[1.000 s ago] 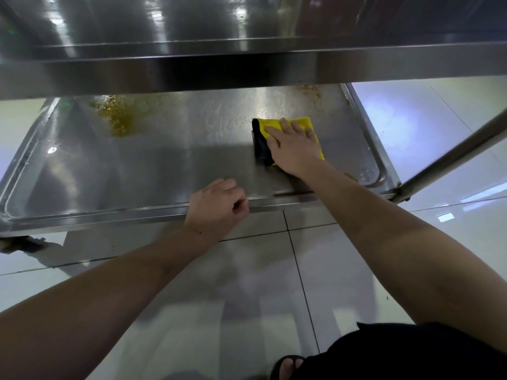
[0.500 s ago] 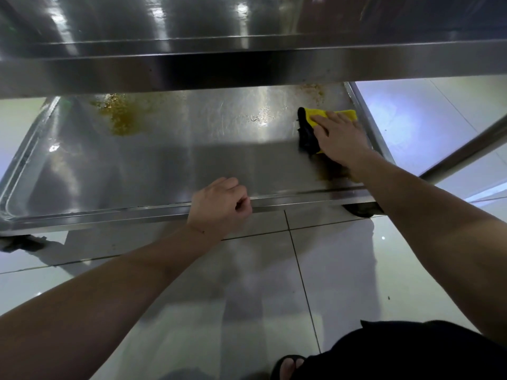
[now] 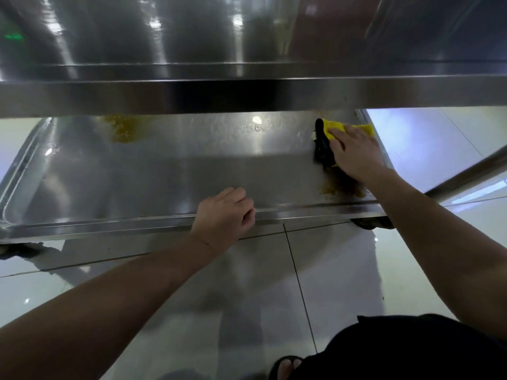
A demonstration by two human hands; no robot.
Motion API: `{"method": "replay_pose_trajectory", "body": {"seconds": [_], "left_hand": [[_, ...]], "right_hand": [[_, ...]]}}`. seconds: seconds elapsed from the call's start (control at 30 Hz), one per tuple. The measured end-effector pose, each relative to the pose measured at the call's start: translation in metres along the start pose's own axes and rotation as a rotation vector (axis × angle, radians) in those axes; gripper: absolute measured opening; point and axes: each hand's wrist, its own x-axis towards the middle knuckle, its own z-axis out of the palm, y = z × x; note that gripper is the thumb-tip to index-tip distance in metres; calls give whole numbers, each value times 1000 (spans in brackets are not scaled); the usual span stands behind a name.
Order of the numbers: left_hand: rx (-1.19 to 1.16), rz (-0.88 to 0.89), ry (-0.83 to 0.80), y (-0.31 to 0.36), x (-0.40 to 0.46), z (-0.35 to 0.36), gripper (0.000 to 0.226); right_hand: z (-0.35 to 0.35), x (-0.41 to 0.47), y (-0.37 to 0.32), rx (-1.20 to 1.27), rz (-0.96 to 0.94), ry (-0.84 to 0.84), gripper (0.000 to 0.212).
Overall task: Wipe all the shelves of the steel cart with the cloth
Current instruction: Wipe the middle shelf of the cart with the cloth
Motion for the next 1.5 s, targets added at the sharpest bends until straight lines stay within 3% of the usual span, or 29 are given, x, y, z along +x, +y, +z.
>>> {"method": "replay_pose_trajectory", "body": {"seconds": [0.2,0.37,0.63,0.83,1.0,1.23,1.5], "left_hand": [[-8,120,42,5,-5,7,24],[-54,167,-22,-3,-2,7,30],[-4,136,-9,-2,4,11,28],[-7,108,-24,-1,3,10,29],[-5,119,-9,-1,2,10,32],[16,134,-11,2,1,11,31],[55,117,-20,3,2,8,33]], "right_hand": [[-1,-6,7,-8,14,-5,58],[-1,0,0,-24,12,-17,56],[-1,2,-18,-23,19,-40,54],[11,-9,-57,-10,-106,-53,55],[11,-25,-45,-5,-156,-73,54],[4,-13,-22,27,-93,-69,52],[9,-33,-55,-13,-104,-73,55]]}}
